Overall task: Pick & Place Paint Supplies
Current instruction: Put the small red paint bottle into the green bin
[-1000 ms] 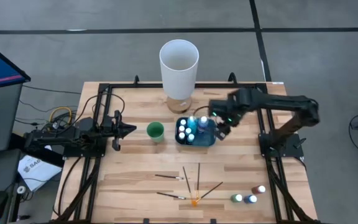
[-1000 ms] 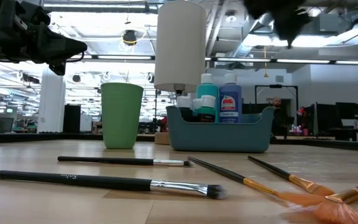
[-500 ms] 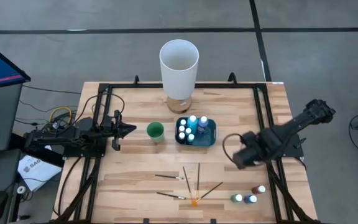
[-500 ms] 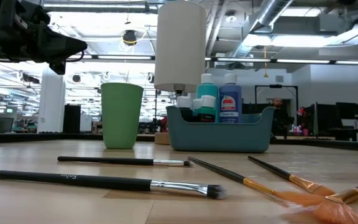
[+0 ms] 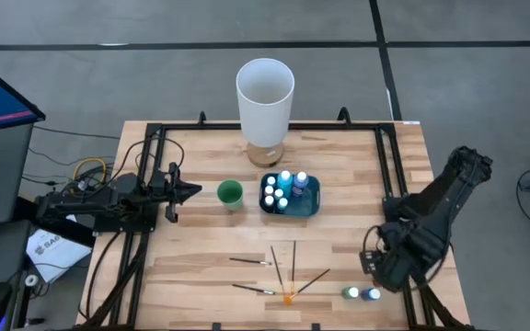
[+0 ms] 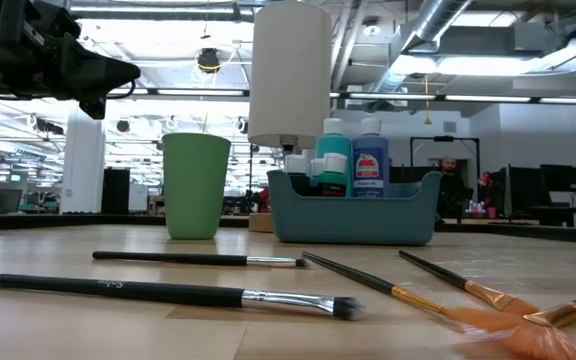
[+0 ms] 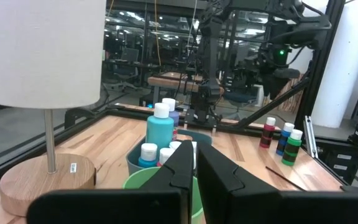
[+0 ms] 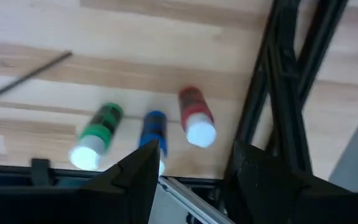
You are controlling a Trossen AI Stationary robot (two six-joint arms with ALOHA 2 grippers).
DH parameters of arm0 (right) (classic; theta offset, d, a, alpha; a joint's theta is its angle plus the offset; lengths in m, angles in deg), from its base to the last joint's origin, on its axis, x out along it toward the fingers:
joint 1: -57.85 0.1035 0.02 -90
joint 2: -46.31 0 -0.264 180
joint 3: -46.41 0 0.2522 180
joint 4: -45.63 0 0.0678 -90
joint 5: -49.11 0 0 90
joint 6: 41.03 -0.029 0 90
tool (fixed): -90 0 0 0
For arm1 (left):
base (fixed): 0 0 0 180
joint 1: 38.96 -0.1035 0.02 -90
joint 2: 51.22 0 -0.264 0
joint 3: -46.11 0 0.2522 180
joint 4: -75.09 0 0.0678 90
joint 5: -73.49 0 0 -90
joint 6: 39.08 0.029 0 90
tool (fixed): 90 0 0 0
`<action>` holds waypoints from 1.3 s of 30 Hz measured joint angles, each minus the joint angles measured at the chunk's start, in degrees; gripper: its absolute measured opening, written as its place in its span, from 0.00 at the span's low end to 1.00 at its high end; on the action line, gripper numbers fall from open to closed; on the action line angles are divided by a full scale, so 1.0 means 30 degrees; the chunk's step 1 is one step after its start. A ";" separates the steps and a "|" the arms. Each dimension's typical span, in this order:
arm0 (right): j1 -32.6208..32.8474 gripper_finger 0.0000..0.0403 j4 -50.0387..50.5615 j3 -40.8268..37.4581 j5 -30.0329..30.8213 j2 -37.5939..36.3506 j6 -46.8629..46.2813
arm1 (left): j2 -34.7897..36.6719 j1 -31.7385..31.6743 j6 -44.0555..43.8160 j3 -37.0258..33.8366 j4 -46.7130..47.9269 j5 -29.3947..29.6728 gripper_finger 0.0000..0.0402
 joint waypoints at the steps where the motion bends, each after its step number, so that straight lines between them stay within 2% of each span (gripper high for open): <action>1: 0.0246 0.50 -0.0116 0.0000 -0.0158 0.0145 -0.0154 | 0.0000 -0.0001 0.0000 0.0000 0.0000 -0.0001 0.02; 10: 0.0574 0.50 -0.1737 0.0000 -0.0476 0.1860 -0.0143 | 0.0000 0.0002 -0.0001 0.0000 -0.0024 0.0000 0.02; 15: 0.1258 0.49 -0.1090 0.0000 -0.0460 0.2001 -0.0352 | 0.0000 0.0005 0.0000 0.0007 -0.0152 -0.0001 0.02; 24: 0.1694 0.49 0.1185 -0.0049 -0.0278 0.0597 -0.0361 | 0.0000 -0.0002 0.0000 0.0000 -0.0182 0.0006 0.02; 28: 0.1831 0.48 0.0966 -0.1623 -0.0249 -0.1220 -0.0376 | 0.0000 0.0005 -0.0004 0.0000 -0.0291 0.0006 0.02; 34: 0.1854 0.48 -0.4031 -0.5549 -0.0217 -0.3818 -0.0060 | 0.0000 0.0005 -0.0007 0.0000 -0.0335 0.0006 0.02; 39: 0.1854 0.49 -0.6650 -0.6657 -0.0215 -0.3513 -0.0070 | 0.0005 0.0002 -0.0007 0.0000 -0.0437 0.0006 0.02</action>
